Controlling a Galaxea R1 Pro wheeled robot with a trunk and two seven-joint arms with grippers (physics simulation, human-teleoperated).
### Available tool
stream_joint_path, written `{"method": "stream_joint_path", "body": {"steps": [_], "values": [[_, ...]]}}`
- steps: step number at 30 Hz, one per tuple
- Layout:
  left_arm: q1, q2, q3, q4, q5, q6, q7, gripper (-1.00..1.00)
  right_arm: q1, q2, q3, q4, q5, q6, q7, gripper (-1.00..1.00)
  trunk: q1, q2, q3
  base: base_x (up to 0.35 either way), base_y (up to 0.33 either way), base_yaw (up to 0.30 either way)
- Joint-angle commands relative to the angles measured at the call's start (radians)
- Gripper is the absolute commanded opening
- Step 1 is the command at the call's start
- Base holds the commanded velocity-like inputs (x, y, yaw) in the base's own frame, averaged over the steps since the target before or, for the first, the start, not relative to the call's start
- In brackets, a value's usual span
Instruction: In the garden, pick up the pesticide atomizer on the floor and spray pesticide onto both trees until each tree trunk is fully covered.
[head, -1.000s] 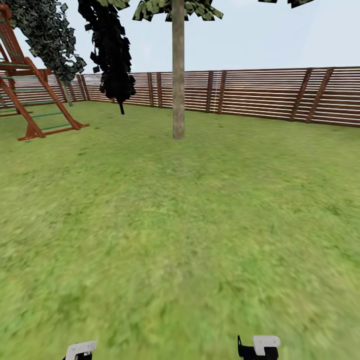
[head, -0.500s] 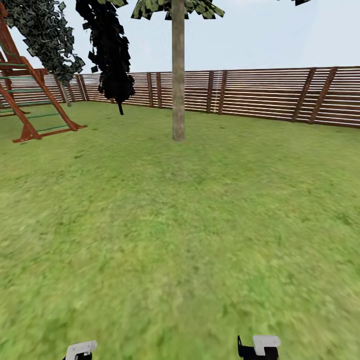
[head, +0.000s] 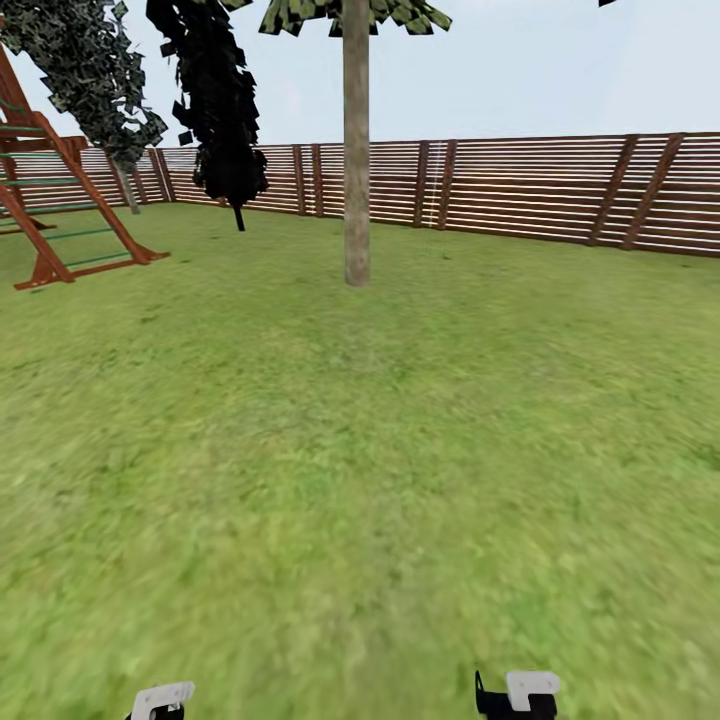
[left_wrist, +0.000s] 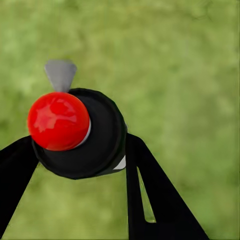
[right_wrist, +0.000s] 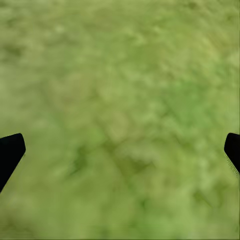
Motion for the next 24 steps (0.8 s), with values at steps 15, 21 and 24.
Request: {"method": "stream_joint_path", "body": {"steps": [15, 21, 24], "values": [[-0.001, 0.0, 0.008, 0.001, -0.002, -0.003, -0.003, -1.0, 0.0, 0.0, 0.009, 0.0, -0.009, -0.002, -0.002, 1.0, 0.0, 0.0, -0.001, 0.339, 0.0, 0.0], [-0.001, 0.0, 0.008, 0.001, -0.002, -0.003, -0.003, -1.0, 0.0, 0.0, 0.009, 0.0, -0.008, -0.002, -0.001, 1.0, 0.0, 0.0, -0.001, 0.339, 0.0, 0.0], [-0.001, 0.0, 0.008, 0.001, -0.002, -0.003, -0.003, -1.0, -0.001, 0.0, 0.009, 0.0, -0.007, -0.002, -0.002, 1.0, 0.0, 0.0, -0.001, 0.339, 0.0, 0.0]]}}
